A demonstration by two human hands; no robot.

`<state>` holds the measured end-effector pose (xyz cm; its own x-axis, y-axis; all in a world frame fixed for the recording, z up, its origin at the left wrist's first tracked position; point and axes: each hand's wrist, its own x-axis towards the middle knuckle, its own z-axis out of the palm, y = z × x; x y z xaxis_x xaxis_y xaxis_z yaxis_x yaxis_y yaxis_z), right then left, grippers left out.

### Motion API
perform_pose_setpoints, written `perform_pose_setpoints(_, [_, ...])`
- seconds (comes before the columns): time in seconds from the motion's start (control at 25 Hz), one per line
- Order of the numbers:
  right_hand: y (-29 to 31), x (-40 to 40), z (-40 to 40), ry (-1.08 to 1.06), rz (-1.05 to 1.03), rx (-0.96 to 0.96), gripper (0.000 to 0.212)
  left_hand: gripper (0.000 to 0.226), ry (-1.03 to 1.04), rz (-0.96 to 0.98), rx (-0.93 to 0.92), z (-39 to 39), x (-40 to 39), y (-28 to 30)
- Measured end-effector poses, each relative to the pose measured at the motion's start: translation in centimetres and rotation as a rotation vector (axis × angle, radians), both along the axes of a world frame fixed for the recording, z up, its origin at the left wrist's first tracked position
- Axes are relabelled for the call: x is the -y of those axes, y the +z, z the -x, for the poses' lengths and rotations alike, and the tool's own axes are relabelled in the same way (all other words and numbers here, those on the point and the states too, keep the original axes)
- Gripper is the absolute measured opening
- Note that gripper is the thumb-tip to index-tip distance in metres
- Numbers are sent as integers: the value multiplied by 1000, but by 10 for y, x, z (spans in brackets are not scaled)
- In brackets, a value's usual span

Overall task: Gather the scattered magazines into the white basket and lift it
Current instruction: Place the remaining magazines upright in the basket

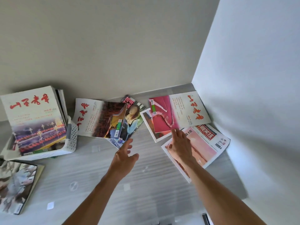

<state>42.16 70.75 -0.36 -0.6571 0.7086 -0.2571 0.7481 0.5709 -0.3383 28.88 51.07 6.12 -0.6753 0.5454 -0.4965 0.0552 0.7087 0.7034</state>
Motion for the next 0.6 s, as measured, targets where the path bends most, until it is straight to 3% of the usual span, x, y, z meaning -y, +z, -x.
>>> perform_pose_setpoints(0.16, [-19, -28, 37, 106, 23, 53, 79, 60, -4, 44, -54, 2, 3, -27])
perform_pose_setpoints(0.36, [-32, 35, 0, 326, -30, 19, 66, 58, 34, 118, -67, -5, 28, -31])
perform_pose_setpoints(0.52, [-29, 95, -54, 515, 117, -77, 49, 52, 71, 212, -171, -8, 45, -26])
perform_pose_setpoints(0.6, [-27, 103, -72, 481, 261, -149, 37, 51, 67, 296, -152, -8, 56, -33])
